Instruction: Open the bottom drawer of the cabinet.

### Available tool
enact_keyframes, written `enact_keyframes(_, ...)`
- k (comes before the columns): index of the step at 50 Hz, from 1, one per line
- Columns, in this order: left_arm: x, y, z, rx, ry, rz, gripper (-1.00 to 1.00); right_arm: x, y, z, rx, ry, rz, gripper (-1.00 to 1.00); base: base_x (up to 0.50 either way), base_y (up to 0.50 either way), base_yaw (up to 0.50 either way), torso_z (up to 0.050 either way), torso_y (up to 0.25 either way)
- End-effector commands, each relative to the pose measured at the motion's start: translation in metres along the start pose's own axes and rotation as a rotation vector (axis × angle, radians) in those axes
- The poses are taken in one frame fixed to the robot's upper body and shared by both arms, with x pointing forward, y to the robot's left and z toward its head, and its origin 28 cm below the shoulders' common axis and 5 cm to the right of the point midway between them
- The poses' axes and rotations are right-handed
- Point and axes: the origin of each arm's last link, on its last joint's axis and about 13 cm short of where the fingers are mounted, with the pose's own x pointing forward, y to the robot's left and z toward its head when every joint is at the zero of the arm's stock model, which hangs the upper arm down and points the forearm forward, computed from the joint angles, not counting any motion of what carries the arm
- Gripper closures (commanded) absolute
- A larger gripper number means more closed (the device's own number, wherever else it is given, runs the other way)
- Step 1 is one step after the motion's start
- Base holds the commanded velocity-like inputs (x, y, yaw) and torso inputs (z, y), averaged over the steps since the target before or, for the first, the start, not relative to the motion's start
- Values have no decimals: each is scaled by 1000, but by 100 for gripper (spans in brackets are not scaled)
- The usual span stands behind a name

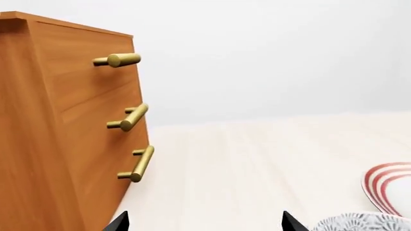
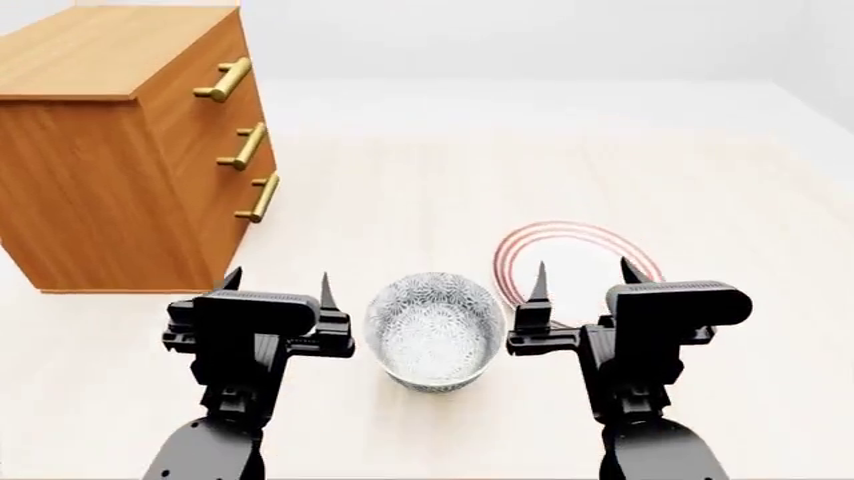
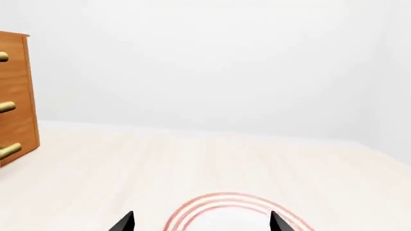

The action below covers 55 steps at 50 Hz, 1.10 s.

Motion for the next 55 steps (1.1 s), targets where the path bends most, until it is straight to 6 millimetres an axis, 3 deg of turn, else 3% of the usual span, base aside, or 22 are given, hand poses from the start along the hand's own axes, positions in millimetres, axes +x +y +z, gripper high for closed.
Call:
enact_keyframes(1, 2, 2, 1, 4, -3, 9, -100, 1, 1, 3, 0, -5, 14, -100, 500, 0, 0, 0, 0)
enact_keyframes(31, 1, 5, -3, 4, -11, 25, -100, 3, 2, -3, 0, 11, 27, -100, 500, 0, 0, 0, 1)
enact_keyframes(38, 4, 4, -3, 7, 26, 44, -100, 4, 1, -3, 3, 16, 24, -100, 0, 0, 0, 0, 0)
enact_keyframes(45, 27, 6, 2, 372, 93, 89, -100, 4, 1, -1, -1, 10, 16, -100, 0, 0, 0, 0, 0)
enact_keyframes(49, 64, 16, 18, 534, 175, 82, -100, 3, 0, 1, -1, 4, 15, -100, 0, 0, 0, 0, 0)
enact_keyframes(55, 96, 20, 21, 695, 232, 96, -100, 4, 0, 1, 3, -3, 18, -100, 0, 0, 0, 0, 0)
